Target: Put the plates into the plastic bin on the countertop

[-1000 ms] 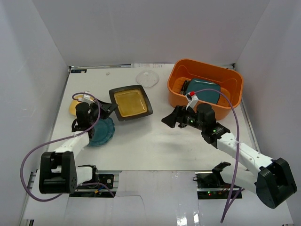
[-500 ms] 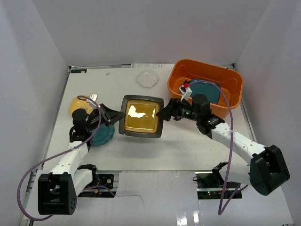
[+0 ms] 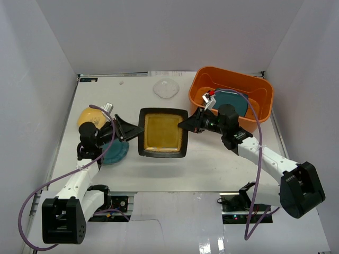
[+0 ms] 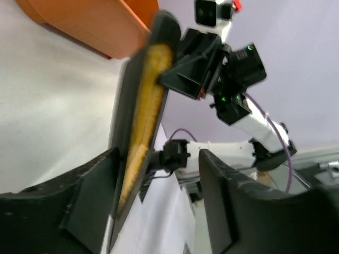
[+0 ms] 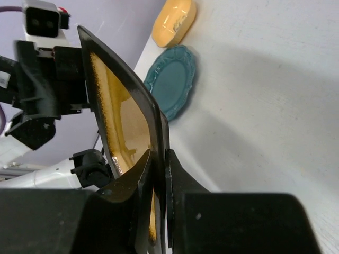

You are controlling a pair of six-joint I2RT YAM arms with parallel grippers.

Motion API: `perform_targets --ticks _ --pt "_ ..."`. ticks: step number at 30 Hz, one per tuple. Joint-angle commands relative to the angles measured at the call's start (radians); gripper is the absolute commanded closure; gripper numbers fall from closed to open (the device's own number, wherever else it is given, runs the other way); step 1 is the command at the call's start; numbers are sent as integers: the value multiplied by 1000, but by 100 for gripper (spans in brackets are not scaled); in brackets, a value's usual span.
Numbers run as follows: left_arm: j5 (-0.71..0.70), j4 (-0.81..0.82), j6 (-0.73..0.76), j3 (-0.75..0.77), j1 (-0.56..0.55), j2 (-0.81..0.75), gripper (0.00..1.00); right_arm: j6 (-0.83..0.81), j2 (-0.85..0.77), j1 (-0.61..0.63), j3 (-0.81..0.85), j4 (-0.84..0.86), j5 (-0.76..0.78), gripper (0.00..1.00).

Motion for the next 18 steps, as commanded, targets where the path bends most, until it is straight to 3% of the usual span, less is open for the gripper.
perform_targets --ticks 1,2,5,9,10,14,18 --pt "115 -14 30 84 -8 -25 26 45 -49 -49 74 49 0 92" --pt "132 -55 65 100 -10 -35 13 56 -54 -98 89 48 -3 92" --pt "150 -270 244 179 -40 -65 2 77 -49 -234 187 0 -20 92" --pt "34 -645 519 275 -150 -82 2 115 -25 -426 299 -21 -28 92" --pt "-29 -684 598 298 -169 -87 2 117 -10 -462 322 -35 -28 92" --pt "-124 -748 695 303 -279 -116 2 65 49 -636 428 -142 1 92" --pt "-254 -800 778 300 -402 -153 2 -4 124 -732 485 -211 17 92"
